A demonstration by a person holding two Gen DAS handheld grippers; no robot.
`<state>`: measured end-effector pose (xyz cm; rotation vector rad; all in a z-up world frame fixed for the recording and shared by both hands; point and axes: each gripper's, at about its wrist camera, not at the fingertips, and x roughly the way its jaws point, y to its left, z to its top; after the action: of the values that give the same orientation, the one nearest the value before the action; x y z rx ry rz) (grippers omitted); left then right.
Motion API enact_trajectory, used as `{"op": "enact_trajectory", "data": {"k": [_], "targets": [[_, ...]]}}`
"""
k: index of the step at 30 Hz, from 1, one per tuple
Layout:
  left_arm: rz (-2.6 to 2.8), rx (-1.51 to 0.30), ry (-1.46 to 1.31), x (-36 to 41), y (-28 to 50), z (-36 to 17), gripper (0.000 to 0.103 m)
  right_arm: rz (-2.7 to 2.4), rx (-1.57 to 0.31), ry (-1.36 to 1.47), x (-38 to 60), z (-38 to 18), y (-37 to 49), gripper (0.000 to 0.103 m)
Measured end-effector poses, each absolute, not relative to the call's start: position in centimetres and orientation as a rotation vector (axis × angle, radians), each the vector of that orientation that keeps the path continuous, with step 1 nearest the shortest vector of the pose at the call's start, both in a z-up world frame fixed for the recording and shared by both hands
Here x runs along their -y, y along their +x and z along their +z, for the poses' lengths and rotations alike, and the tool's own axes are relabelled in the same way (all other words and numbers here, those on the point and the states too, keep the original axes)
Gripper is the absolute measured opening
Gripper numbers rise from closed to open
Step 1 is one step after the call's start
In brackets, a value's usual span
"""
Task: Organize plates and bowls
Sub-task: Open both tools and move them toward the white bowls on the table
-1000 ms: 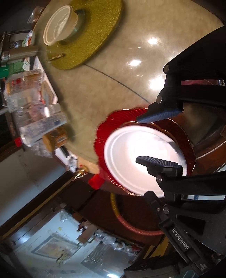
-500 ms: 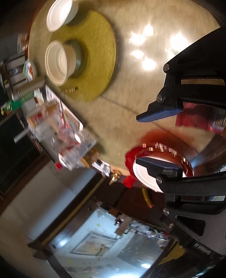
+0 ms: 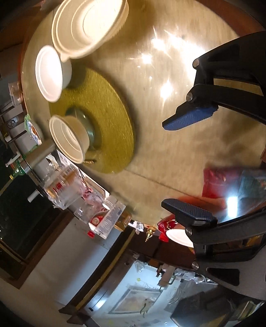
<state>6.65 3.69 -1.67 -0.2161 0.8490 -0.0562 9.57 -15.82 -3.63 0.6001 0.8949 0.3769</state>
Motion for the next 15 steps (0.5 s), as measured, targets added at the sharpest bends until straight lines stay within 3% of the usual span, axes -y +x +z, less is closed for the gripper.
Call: {"op": "enact_trajectory", "data": {"k": [15], "targets": [[-0.223,-0.948,-0.229,3.8,9.1,-2.3,0.081,0.233,-0.737,0.657,26.8,0.7,6.7,0.07]]}}
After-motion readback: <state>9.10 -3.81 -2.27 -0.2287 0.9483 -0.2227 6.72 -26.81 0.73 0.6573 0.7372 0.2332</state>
